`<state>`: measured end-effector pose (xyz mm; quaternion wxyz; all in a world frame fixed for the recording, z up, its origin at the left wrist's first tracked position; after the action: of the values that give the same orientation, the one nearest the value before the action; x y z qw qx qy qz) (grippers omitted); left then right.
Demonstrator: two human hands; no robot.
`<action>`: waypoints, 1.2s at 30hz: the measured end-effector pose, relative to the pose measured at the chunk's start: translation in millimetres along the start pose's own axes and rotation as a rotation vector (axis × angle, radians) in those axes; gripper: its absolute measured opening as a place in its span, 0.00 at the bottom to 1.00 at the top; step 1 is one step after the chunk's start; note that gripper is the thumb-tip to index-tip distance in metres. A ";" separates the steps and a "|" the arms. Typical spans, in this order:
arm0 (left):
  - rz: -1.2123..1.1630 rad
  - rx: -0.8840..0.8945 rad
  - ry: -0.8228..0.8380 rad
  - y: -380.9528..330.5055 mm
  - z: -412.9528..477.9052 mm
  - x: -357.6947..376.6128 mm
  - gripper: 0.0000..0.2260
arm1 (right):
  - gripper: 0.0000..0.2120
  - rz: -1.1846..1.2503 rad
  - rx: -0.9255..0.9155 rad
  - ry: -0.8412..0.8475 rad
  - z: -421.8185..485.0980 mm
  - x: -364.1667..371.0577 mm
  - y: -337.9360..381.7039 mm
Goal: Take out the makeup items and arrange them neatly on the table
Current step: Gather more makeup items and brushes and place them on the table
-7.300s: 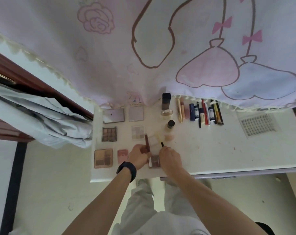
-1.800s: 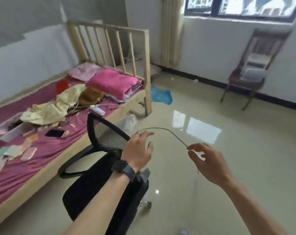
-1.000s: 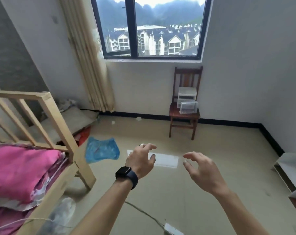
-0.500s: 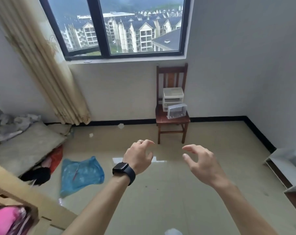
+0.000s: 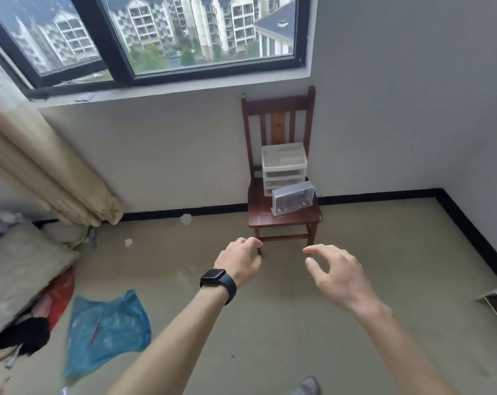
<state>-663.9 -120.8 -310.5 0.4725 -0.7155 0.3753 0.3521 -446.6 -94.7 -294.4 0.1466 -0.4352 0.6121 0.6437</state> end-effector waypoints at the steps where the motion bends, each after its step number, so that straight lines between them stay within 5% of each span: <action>1: -0.007 -0.010 0.015 -3.8 21.4 2.7 0.17 | 0.11 -0.010 0.016 0.016 18.0 -4.4 -8.9; 8: 0.031 -0.074 0.175 -9.0 187.1 32.8 0.18 | 0.12 -0.032 0.186 0.091 148.8 -19.3 -92.8; 21: 0.153 -0.070 0.362 24.4 475.9 104.8 0.29 | 0.16 0.006 0.526 0.256 371.3 58.9 -230.1; 31: 0.206 0.017 0.372 68.4 605.0 178.7 0.36 | 0.18 0.483 0.877 0.310 469.7 192.2 -320.4; 36: -0.081 -0.028 0.363 82.1 620.8 184.9 0.29 | 0.29 0.793 1.108 0.182 484.1 246.2 -355.2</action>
<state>-740.9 403.0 -692.8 0.4008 -0.7882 0.4205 0.2031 -517.0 337.6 -773.2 0.0487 -0.0913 0.9739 0.2019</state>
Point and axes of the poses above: each hand's wrist, its own z-axis towards the middle knuckle, its own x-axis out of the palm, y = z × x, the point moved 9 cm from there along z, towards the middle knuckle, and after that the axes turned 5 degrees about y, right-handed, at the moved point
